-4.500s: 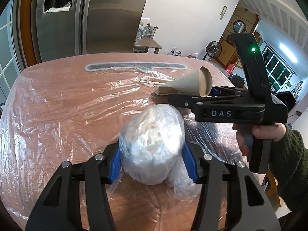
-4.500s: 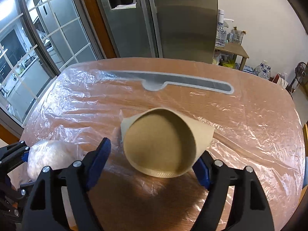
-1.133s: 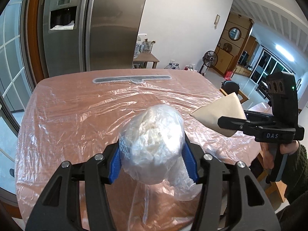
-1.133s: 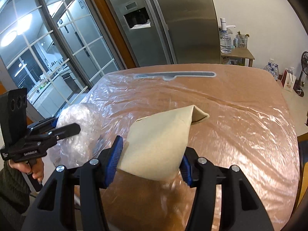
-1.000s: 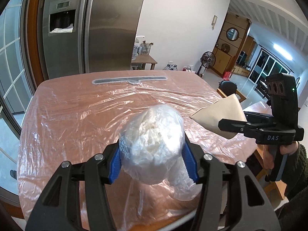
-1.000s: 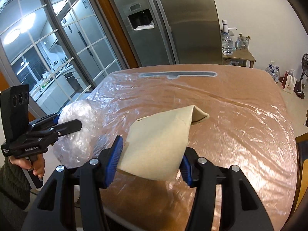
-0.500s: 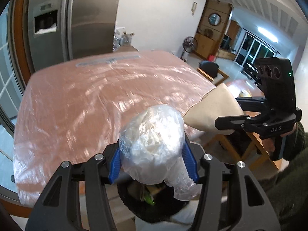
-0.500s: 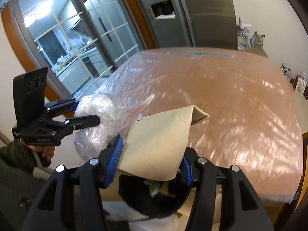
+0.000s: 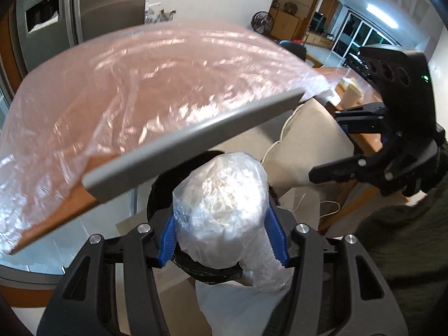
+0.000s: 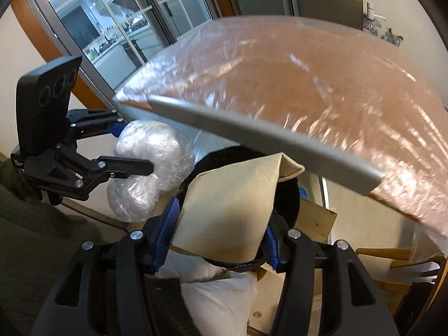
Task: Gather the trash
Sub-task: 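Open both grippers to drop the bag and cone into the bin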
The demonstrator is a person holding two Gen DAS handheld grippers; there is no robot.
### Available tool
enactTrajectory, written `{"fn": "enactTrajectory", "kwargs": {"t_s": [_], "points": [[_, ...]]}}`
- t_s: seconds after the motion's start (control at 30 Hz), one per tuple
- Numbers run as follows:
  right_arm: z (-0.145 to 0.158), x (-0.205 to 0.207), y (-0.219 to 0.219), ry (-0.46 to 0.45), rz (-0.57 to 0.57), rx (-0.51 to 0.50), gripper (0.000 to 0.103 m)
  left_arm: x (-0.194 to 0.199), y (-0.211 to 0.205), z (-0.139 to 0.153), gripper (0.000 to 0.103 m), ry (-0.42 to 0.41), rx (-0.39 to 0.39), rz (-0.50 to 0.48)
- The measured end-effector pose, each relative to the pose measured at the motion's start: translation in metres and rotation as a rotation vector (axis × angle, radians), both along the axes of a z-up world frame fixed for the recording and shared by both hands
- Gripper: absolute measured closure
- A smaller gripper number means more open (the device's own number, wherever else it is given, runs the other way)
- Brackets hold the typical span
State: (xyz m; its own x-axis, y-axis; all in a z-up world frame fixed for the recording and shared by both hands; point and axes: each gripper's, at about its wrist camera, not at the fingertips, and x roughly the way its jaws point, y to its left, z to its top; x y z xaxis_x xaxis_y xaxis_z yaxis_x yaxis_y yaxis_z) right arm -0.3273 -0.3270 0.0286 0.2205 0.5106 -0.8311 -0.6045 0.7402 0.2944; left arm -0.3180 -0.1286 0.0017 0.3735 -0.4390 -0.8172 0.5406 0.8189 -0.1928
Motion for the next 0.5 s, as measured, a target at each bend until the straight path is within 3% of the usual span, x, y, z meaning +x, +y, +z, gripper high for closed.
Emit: {"fn": "enactTrajectory", "kwargs": {"t_s": [0.23, 0.3, 0.33, 0.4, 0.43, 0.5], "points": [[-0.046, 0.009, 0.012, 0.014, -0.02, -0.036, 0.05, 0.016, -0.004, -0.044, 0.048, 0.039, 0.035, 0.05], [-0.057, 0.011, 0.014, 0.027, -0.022, -0.037, 0.05, 0.021, -0.003, -0.055, 0.041, 0.064, 0.029, 0.059], [-0.064, 0.014, 0.016, 0.042, -0.029, -0.042, 0.048, 0.022, -0.003, -0.057, 0.031, 0.07, 0.021, 0.064], [-0.071, 0.017, 0.018, 0.067, -0.041, -0.035, 0.025, 0.024, 0.0, -0.059, 0.019, 0.064, 0.017, 0.089], [-0.073, 0.018, 0.017, 0.077, -0.059, -0.028, 0.02, 0.026, 0.003, -0.059, 0.017, 0.067, 0.009, 0.1], [-0.073, 0.017, 0.015, 0.084, -0.067, -0.018, 0.02, 0.027, 0.006, -0.056, 0.017, 0.073, 0.004, 0.107]]}}
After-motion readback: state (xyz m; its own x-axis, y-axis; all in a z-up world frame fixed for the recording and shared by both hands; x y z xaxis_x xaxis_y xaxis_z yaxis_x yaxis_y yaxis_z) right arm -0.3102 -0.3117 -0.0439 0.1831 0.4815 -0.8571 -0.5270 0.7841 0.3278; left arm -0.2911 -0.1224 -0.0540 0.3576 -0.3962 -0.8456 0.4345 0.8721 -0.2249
